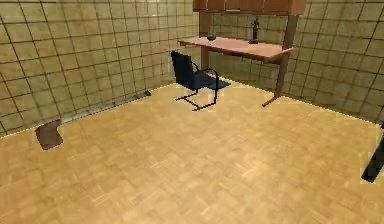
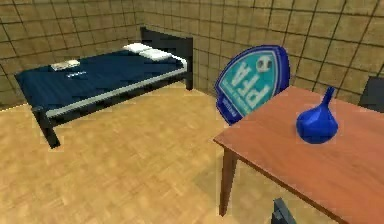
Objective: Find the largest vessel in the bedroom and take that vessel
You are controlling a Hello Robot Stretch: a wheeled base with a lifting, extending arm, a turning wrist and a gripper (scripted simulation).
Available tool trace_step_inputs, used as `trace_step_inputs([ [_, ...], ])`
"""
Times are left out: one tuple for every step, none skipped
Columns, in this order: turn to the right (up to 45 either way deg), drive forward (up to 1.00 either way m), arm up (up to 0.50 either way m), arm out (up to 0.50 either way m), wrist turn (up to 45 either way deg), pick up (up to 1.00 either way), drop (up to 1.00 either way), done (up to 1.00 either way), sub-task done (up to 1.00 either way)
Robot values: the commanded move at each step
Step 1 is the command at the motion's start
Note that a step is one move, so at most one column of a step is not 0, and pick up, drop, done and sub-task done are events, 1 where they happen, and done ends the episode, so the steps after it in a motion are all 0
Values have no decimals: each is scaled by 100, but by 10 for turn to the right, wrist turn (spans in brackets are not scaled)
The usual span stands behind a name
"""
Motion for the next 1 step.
trace_step_inputs([
  [-420, 0, 0, 0, 0, 0, 0, 0, 0],
])
